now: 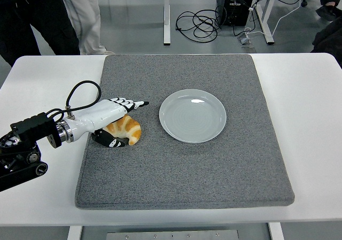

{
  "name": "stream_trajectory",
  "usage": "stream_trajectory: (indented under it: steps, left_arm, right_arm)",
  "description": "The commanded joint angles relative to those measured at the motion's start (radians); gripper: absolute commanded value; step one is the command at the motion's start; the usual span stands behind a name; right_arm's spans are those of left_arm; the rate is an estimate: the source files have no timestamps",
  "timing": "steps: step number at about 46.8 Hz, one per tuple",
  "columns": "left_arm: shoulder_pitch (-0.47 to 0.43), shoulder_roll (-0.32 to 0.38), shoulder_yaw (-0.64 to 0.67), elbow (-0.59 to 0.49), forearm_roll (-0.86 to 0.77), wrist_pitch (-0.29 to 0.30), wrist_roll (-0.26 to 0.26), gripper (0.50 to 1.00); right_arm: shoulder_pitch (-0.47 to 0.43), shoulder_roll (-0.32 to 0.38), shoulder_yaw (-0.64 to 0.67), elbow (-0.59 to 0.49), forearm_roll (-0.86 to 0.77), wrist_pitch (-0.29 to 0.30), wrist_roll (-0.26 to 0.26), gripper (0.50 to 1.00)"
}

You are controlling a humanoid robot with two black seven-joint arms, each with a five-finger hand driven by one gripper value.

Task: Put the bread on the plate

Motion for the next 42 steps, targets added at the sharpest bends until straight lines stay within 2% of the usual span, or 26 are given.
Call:
stream_trajectory:
  steps: [1,10,20,28,33,36,40,42]
  left_arm:
    - [0.003,0.0,0.001,0.01,0.0,0.002,0.0,0.977]
    - [0.005,-0.026,0.001,0.061,-0.002,0.011,-0.002,0.974]
    - [0.017,-0.031,0.001,0.067,-0.005,0.013,-0.002,0.974]
    - [0.02,-0.043,0.001,0.067,-0.006,0.031,-0.002,0.939]
    - [0.02,-0.043,0.001,0.067,-0.006,0.034,-0.002,0.828]
    - [0.02,-0.043,0.001,0.067,-0.002,0.037,-0.002,0.739]
    - [0.02,-0.043,0.001,0.067,-0.002,0.037,-0.002,0.613]
    - [0.022,-0.043,0.002,0.067,-0.006,0.037,0.0,0.519]
  right_arm:
    - [0.0,0.0,0.0,0.0,0.0,-0.001,0.0,1.0]
    - [0.0,0.0,0.0,0.0,0.0,-0.001,0.0,1.0]
    - [0.0,0.0,0.0,0.0,0.0,0.001,0.0,1.0]
    - [0.0,0.0,0.0,0.0,0.0,0.001,0.0,1.0]
    - [0.0,0.0,0.0,0.0,0.0,0.001,0.0,1.0]
    - [0.0,0.0,0.0,0.0,0.0,0.001,0.0,1.0]
    - [0.0,0.0,0.0,0.0,0.0,0.001,0.0,1.0]
    - [0.0,0.0,0.0,0.0,0.0,0.001,0.0,1.0]
